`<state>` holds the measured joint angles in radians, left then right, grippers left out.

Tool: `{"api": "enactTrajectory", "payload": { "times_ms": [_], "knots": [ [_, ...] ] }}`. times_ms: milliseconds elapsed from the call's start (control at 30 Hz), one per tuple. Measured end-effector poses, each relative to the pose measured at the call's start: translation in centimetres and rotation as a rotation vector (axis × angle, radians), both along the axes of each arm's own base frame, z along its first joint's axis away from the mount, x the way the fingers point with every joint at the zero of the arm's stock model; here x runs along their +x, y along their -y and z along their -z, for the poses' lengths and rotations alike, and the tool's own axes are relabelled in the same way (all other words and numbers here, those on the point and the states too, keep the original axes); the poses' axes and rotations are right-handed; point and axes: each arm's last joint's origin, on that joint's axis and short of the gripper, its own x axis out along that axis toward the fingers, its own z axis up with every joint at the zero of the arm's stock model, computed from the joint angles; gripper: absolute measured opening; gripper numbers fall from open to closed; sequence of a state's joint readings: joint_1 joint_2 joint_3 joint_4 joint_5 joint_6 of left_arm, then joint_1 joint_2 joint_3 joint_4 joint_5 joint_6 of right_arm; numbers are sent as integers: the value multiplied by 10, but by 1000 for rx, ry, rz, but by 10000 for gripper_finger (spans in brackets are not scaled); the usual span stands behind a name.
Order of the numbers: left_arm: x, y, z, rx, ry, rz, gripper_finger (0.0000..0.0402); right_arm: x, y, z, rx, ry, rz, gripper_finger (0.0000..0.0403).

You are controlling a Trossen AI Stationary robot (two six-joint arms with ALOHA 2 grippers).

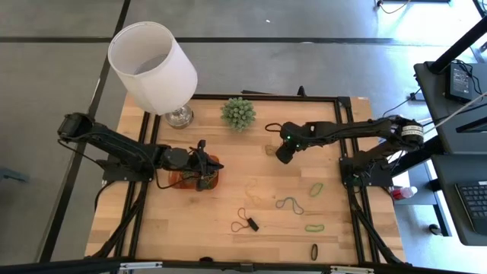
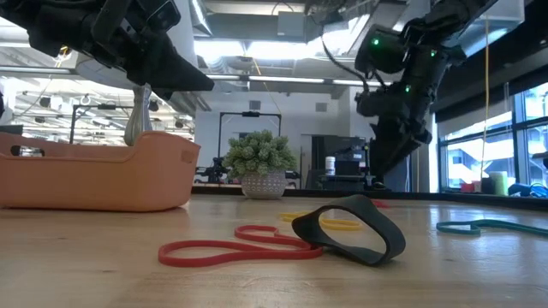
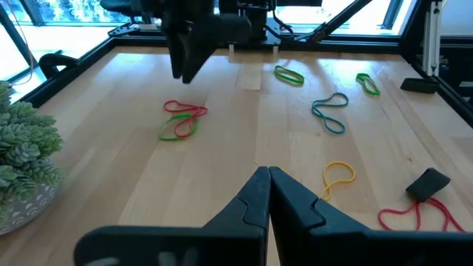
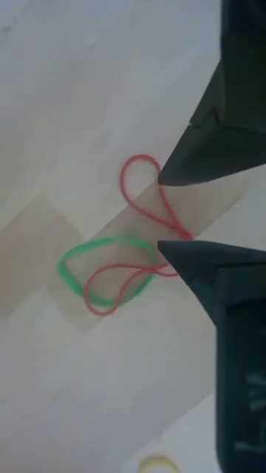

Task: Pick and place rubber bands into bin
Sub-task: Put the red rubber band into the orange bin

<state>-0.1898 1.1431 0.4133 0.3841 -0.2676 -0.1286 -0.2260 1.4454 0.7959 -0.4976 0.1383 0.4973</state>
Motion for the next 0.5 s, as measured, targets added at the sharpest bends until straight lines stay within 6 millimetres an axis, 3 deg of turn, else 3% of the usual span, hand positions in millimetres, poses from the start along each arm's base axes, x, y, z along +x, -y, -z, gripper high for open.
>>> {"api": "enactTrajectory", "payload": {
  "times_ms": [267,400,500],
  "knots": [
    [0,0,0,-7,1,-2,5,10,11,43,57,-120,112,130],
    [0,0,0,-7,0,-2,3,16,14,55,49,-135,129,126],
    [0,0,0,-7,0,-2,2,17,13,58,43,-155,102,98]
  ]
}}
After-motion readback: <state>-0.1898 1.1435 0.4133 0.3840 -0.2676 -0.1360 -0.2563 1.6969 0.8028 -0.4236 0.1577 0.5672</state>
